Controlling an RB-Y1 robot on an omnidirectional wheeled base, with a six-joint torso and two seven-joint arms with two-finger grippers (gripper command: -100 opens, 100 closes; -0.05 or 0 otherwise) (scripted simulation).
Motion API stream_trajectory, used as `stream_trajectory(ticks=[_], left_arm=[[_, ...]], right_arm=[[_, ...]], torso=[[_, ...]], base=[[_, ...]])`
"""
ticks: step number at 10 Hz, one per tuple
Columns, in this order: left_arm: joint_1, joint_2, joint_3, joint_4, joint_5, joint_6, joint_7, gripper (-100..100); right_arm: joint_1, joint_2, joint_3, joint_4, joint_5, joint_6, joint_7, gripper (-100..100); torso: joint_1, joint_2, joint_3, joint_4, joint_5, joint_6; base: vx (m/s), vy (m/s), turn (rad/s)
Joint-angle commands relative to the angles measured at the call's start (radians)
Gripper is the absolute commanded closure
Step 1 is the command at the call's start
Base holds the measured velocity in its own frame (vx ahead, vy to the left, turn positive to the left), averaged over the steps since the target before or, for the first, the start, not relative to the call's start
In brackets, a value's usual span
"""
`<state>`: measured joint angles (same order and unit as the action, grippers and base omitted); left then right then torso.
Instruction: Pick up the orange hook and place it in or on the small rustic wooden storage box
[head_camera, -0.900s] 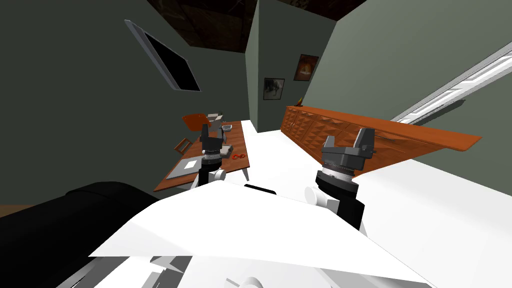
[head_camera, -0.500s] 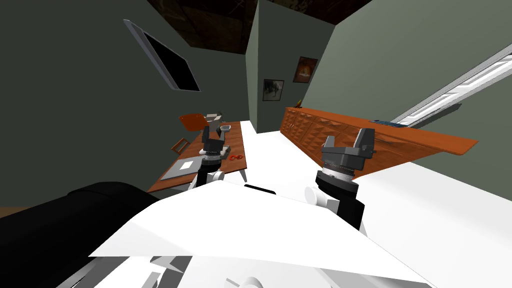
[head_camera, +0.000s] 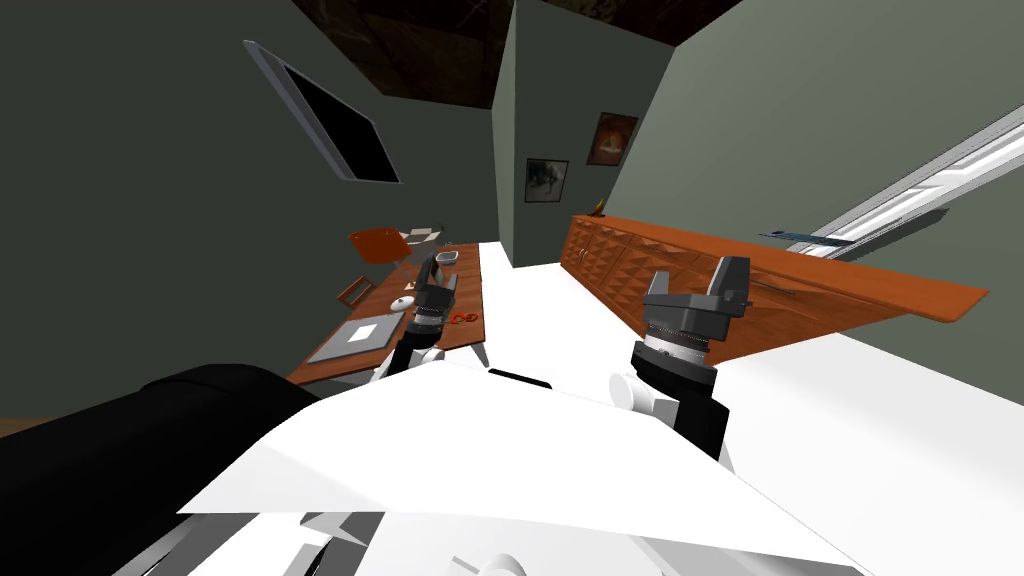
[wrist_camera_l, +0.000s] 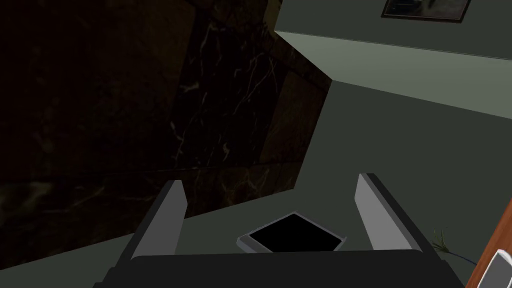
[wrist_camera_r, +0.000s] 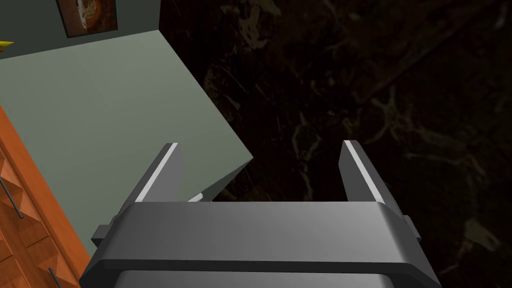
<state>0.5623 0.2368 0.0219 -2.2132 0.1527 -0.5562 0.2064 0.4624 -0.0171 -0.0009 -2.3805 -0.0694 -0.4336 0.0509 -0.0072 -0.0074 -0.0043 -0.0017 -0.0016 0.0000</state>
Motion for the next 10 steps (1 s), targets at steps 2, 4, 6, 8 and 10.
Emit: stream_trajectory(ticks=[2,4,6,8,10], left_arm=[[0.019,0.079,-0.037,0.040,0.042,0.030,0.029,-100],[0.039,0.142,-0.067,0.075,0.077,0.054,0.056,-100],[0.049,0.186,-0.083,0.094,0.094,0.068,0.070,-100],[0.068,0.251,-0.119,0.135,0.129,0.098,0.098,-100],[0.077,0.301,-0.138,0.157,0.146,0.115,0.112,-100]], right_arm=[[0.000,0.000,0.000,0.000,0.000,0.000,0.000,0],[0.000,0.000,0.000,0.000,0.000,0.000,0.000,0],[0.000,0.000,0.000,0.000,0.000,0.000,0.000,0],[0.000,0.000,0.000,0.000,0.000,0.000,0.000,0],[0.000,0.000,0.000,0.000,0.000,0.000,0.000,0]], torso=[[-0.001,-0.001,-0.001,0.000,0.000,0.000],[-0.001,0.000,0.000,0.000,0.000,0.000],[0.001,-0.001,0.000,0.000,0.000,0.000],[0.005,0.001,0.000,0.000,0.001,0.000],[0.005,0.000,0.000,0.000,0.001,0.000]], base=[[0.124,-0.126,0.058],[0.107,-0.115,0.068],[0.100,-0.087,0.050],[0.105,-0.051,0.061],[0.095,-0.038,0.045]])
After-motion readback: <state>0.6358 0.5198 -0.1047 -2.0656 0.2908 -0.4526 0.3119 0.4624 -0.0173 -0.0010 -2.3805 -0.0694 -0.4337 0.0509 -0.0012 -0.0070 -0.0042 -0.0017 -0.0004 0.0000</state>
